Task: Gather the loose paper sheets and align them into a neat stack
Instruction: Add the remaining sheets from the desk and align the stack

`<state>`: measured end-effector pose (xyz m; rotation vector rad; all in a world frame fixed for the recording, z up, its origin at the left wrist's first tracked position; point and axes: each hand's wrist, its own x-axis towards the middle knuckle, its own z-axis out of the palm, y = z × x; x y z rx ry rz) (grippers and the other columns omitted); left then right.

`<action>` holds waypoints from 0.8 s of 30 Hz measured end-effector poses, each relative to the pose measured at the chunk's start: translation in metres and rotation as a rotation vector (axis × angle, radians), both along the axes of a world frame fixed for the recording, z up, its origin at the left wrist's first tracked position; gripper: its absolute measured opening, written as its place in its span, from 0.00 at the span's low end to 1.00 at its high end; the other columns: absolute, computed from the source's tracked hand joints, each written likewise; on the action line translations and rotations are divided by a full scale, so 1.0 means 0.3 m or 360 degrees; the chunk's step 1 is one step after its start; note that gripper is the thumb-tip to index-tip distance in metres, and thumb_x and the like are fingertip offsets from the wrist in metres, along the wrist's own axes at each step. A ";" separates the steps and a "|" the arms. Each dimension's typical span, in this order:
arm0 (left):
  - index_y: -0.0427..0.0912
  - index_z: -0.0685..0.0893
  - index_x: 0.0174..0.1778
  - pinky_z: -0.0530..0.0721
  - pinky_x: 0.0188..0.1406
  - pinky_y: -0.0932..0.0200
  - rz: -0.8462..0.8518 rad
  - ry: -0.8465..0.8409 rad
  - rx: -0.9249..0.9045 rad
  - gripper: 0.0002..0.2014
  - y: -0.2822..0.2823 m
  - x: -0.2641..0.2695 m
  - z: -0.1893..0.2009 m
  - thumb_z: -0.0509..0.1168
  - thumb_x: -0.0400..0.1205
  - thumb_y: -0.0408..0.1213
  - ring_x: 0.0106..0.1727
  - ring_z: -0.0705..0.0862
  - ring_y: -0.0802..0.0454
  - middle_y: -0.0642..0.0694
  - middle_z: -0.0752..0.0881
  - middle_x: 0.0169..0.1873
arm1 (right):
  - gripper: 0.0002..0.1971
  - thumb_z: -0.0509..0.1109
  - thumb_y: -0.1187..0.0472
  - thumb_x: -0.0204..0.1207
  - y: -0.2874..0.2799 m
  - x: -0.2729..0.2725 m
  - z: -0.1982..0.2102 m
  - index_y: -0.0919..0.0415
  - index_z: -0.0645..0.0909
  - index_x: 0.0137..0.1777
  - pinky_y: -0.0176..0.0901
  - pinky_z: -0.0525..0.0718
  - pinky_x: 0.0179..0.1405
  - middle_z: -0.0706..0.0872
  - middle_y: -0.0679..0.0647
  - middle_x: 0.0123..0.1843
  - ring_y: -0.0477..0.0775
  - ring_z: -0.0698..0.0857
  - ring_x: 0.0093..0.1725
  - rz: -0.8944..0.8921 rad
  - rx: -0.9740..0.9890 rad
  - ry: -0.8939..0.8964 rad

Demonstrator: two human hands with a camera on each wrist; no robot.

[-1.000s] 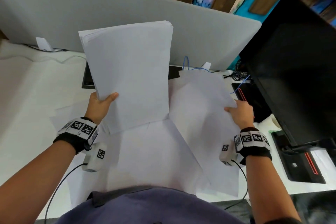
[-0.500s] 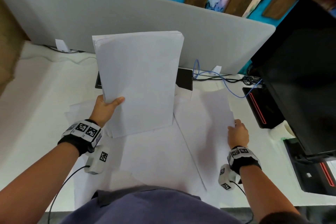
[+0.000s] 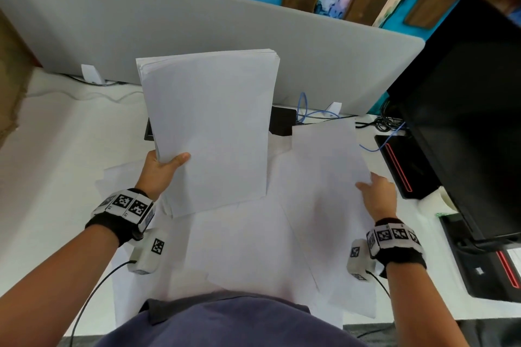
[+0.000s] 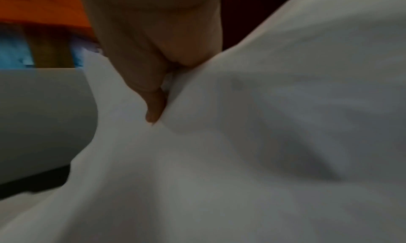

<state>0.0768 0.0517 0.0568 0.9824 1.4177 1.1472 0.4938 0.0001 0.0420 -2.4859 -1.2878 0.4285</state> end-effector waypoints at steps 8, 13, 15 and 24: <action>0.51 0.75 0.43 0.74 0.55 0.56 -0.0006 -0.0029 0.0011 0.12 -0.011 0.004 0.008 0.66 0.79 0.28 0.43 0.79 0.60 0.57 0.79 0.40 | 0.11 0.70 0.62 0.77 -0.008 -0.023 0.187 0.73 0.83 0.45 0.50 0.76 0.50 0.85 0.72 0.48 0.71 0.83 0.55 0.0011 0.0166 0.0108; 0.42 0.75 0.59 0.76 0.59 0.51 -0.0007 -0.0065 -0.0053 0.16 -0.010 -0.028 -0.007 0.69 0.77 0.32 0.57 0.79 0.45 0.52 0.82 0.46 | 0.17 0.70 0.62 0.77 0.010 -0.015 0.368 0.77 0.81 0.58 0.54 0.76 0.59 0.84 0.74 0.58 0.71 0.81 0.60 0.0004 0.0427 0.0003; 0.44 0.74 0.55 0.74 0.57 0.55 0.0021 -0.0076 -0.0058 0.13 -0.009 -0.030 -0.008 0.68 0.78 0.31 0.53 0.79 0.48 0.55 0.80 0.44 | 0.17 0.69 0.62 0.77 0.017 -0.012 0.431 0.77 0.81 0.58 0.50 0.76 0.60 0.84 0.72 0.59 0.68 0.82 0.61 -0.0024 0.0585 0.0063; 0.37 0.70 0.69 0.72 0.57 0.56 0.0066 -0.0071 -0.0053 0.24 -0.004 -0.053 -0.017 0.68 0.78 0.32 0.57 0.76 0.50 0.46 0.78 0.55 | 0.09 0.72 0.60 0.75 0.013 -0.005 0.565 0.63 0.82 0.52 0.23 0.78 0.40 0.84 0.53 0.51 0.24 0.81 0.36 -0.0163 0.1275 0.0342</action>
